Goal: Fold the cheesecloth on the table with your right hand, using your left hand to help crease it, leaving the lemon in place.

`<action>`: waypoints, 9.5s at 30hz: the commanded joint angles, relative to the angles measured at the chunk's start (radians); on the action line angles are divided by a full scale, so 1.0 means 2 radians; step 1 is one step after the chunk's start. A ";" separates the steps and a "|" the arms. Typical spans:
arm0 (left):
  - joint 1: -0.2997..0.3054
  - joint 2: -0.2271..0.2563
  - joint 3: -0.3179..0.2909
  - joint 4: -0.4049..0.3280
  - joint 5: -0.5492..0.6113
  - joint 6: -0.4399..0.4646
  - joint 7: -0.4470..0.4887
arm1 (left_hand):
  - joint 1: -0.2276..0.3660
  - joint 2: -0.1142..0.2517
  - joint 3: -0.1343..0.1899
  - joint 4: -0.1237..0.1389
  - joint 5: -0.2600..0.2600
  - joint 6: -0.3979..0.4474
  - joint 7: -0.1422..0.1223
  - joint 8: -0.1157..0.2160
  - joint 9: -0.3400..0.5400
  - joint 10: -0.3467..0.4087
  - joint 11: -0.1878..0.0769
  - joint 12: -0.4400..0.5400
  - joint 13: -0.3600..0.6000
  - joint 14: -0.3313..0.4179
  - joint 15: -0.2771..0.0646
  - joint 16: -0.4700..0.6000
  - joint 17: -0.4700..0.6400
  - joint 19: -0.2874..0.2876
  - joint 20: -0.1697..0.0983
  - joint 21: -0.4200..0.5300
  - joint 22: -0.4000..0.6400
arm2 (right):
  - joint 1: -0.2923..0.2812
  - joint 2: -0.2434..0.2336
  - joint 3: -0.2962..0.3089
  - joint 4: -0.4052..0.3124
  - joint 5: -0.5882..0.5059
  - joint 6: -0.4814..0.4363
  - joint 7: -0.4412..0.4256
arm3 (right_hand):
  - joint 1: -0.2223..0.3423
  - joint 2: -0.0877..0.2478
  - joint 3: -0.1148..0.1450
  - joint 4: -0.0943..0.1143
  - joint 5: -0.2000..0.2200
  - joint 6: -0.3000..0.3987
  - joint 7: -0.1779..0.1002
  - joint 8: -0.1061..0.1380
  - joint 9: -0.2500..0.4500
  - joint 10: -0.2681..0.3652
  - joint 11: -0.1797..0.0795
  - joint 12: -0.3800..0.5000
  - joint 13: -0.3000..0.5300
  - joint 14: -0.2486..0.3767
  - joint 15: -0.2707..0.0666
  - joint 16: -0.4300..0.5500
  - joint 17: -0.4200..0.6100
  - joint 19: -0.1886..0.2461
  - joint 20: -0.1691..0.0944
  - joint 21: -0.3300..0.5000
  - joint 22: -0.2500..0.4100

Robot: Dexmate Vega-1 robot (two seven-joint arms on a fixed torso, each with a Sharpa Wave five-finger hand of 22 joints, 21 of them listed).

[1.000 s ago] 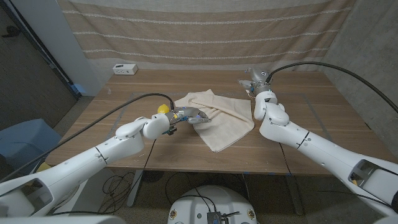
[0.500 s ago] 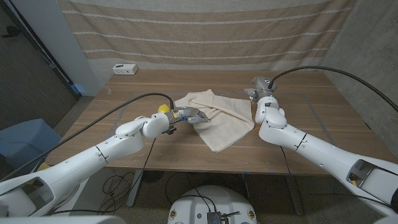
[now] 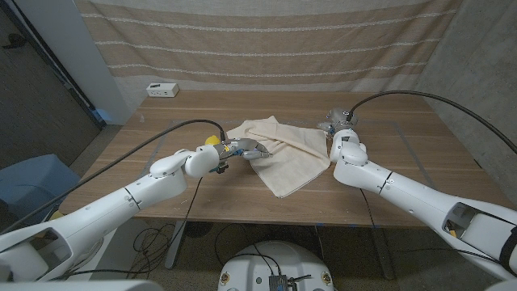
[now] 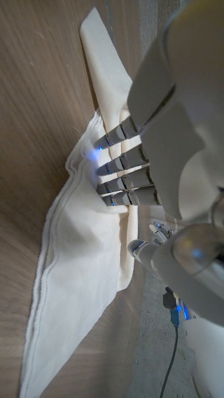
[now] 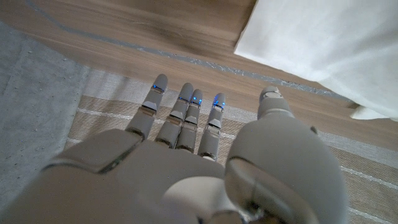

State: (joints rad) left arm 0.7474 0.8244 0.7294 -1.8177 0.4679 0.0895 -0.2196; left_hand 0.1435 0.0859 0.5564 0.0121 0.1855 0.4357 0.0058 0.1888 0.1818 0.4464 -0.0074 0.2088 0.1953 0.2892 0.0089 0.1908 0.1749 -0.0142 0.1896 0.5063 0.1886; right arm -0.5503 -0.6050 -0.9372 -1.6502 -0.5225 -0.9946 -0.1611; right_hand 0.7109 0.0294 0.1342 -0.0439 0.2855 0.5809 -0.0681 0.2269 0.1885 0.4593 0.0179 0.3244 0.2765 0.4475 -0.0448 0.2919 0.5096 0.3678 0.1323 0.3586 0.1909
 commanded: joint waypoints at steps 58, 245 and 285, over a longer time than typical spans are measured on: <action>-0.045 -0.018 0.020 0.050 -0.001 -0.023 -0.017 | -0.009 0.002 0.006 0.002 0.002 -0.002 0.001 0.000 0.000 -0.001 0.001 0.001 0.001 0.000 0.000 -0.001 0.001 0.007 0.001 -0.009 0.001 | -0.148 -0.031 0.202 -0.043 0.232 0.437 -0.147 | 0.188 0.030 0.078 -0.064 0.031 0.295 0.052 0.082 0.003 0.181 -0.056 0.080 0.001 0.145 -0.085 0.020 0.008 0.079 -0.044 0.016 0.000; -0.039 0.047 -0.040 -0.065 0.050 0.153 0.002 | 0.278 -0.046 0.006 -0.094 0.000 -0.004 -0.060 0.018 0.006 -0.066 -0.045 0.000 0.014 -0.080 -0.017 -0.008 0.001 0.040 -0.008 -0.065 0.005 | -0.207 -0.093 0.260 -0.127 0.430 0.632 0.128 | 0.108 0.050 0.010 -0.034 -0.019 0.025 0.034 0.007 0.003 0.005 0.020 0.002 -0.005 -0.007 0.005 -0.006 -0.021 0.018 -0.003 -0.015 0.003; -0.141 -0.018 0.074 0.011 0.193 0.173 -0.151 | 0.418 -0.006 -0.023 -0.098 -0.003 0.256 -0.011 0.094 0.031 -0.053 -0.045 0.023 0.009 -0.090 -0.018 0.003 -0.001 0.063 -0.027 -0.068 0.006 | -0.213 -0.098 0.271 -0.137 0.415 0.626 0.116 | 0.106 0.050 0.012 -0.038 -0.026 0.030 0.032 0.001 0.003 0.006 0.016 -0.001 -0.007 -0.003 0.002 -0.005 -0.019 0.014 -0.001 -0.016 0.003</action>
State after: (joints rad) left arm 0.4516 0.7943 0.8528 -1.8014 0.7624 0.4400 -0.5779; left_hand 0.9134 0.0539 0.5035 -0.1758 0.1809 0.8580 -0.0348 0.3341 0.2226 0.3043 -0.0962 0.2439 0.2135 0.0830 -0.0191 0.1895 0.1720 0.0896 0.1358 0.3604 0.1977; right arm -0.9775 -0.7966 -0.3957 -1.9112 0.3345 0.2757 0.0876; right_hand 0.9239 0.1343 0.1564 -0.1131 0.2398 0.6344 -0.0038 0.2316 0.1933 0.4697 0.0533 0.3282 0.2600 0.4366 -0.0365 0.2842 0.4661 0.4018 0.1272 0.3290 0.1956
